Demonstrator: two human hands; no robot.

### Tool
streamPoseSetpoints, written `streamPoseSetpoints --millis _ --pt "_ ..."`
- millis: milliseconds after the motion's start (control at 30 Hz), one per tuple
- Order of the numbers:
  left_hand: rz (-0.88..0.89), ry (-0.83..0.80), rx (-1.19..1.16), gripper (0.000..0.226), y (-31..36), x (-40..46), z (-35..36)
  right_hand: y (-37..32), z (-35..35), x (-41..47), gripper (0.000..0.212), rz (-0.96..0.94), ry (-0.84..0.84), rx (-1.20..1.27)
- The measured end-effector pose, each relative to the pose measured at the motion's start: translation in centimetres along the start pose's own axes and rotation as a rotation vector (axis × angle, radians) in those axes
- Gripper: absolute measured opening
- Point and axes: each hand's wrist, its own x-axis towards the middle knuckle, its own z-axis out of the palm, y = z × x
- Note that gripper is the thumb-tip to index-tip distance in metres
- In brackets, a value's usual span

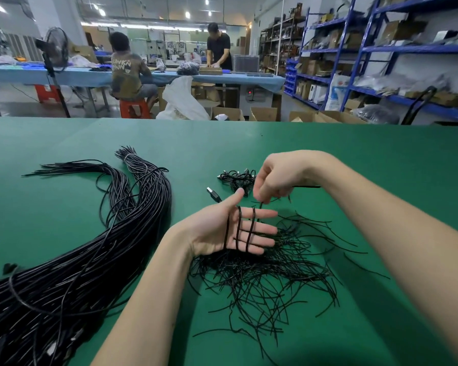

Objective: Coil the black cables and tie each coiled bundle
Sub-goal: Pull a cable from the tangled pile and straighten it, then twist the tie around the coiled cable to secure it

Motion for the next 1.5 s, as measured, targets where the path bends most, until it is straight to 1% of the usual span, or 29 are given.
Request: streamPoseSetpoints --millis 67,133,233,367,400,467,533,600,667,733,800,867,933,1000,1067,1133,1167,1200,1233,1300,1367,1433,1500 --pt "0.026 0.075 -0.029 0.072 0.1 0.2 0.1 -0.6 0.6 -0.2 0.008 -0.006 0.124 -0.004" --pt "0.071 0.166 -0.083 0.071 0.3 0.5 0.0 -0.5 1.8 -0.3 0.012 -0.008 0.257 0.104" --pt "0.117 0.241 -0.123 0.070 0.4 0.8 -0.1 0.2 4.3 -0.9 0.026 -0.008 0.386 0.535" --pt "0.149 0.264 -0.142 0.070 0.4 0.9 -0.3 1.2 7.6 -1.6 0.024 -0.044 0.538 0.951" --pt "0.158 0.269 -0.153 0.069 0.4 0.9 -0.4 1.4 8.4 -1.8 0.021 -0.046 0.553 1.026" --pt "0.179 0.276 -0.171 0.068 0.4 0.9 -0.7 1.8 9.6 -2.1 0.012 -0.033 0.545 1.071" --pt "0.183 0.265 -0.164 0.067 0.5 0.8 -1.1 2.0 10.5 -2.4 0.011 -0.038 0.515 1.107" --pt "0.166 0.253 -0.130 0.065 0.4 0.7 -1.0 2.1 10.5 -2.7 0.013 -0.053 0.539 1.158" --pt "0.148 0.265 -0.098 0.065 0.3 0.9 -0.8 1.8 10.0 -3.0 0.025 -0.076 0.580 1.111" --pt "0.140 0.275 -0.092 0.066 0.2 1.0 -0.6 1.7 9.6 -3.3 0.042 -0.174 0.622 0.933" --pt "0.152 0.278 -0.086 0.068 0.3 1.0 -0.4 1.4 9.2 -3.6 0.049 -0.268 0.634 0.722" --pt "0.171 0.290 -0.092 0.068 0.4 0.9 -0.4 1.3 9.0 -3.7 0.040 -0.253 0.621 0.610" --pt "0.175 0.288 -0.093 0.069 0.6 0.7 -0.3 1.6 9.0 -3.7 0.031 -0.223 0.582 0.659" --pt "0.180 0.265 -0.091 0.069 0.7 0.6 -0.2 2.2 9.2 -3.7 0.018 -0.238 0.527 0.732" --pt "0.183 0.239 -0.106 0.068 0.7 0.5 -0.2 2.7 9.7 -3.8 0.012 -0.260 0.494 0.803" --pt "0.179 0.211 -0.126 0.067 0.7 0.5 -0.2 2.9 10.2 -3.9 0.014 -0.247 0.503 0.915" --pt "0.178 0.201 -0.128 0.066 0.7 0.5 -0.1 3.0 10.4 -3.8 0.021 -0.219 0.509 0.965" --pt "0.177 0.196 -0.117 0.064 0.6 0.6 -0.1 3.0 10.6 -3.7 0.024 -0.185 0.510 1.004" --pt "0.178 0.191 -0.097 0.059 0.5 0.6 0.0 2.9 10.7 -3.7 0.024 -0.157 0.514 1.014" --pt "0.186 0.205 -0.068 0.046 0.3 0.9 0.1 2.7 11.0 -3.5 0.018 -0.123 0.543 0.982" --pt "0.209 0.230 -0.078 0.040 -0.1 1.2 0.2 2.5 11.2 -3.4 0.016 -0.104 0.600 0.902" --pt "0.224 0.244 -0.071 0.034 -0.4 1.5 0.2 2.4 11.4 -3.3 0.016 -0.109 0.651 0.789" --pt "0.231 0.251 -0.065 0.026 -0.6 1.5 0.4 2.7 11.1 -3.6 0.015 -0.105 0.662 0.614"
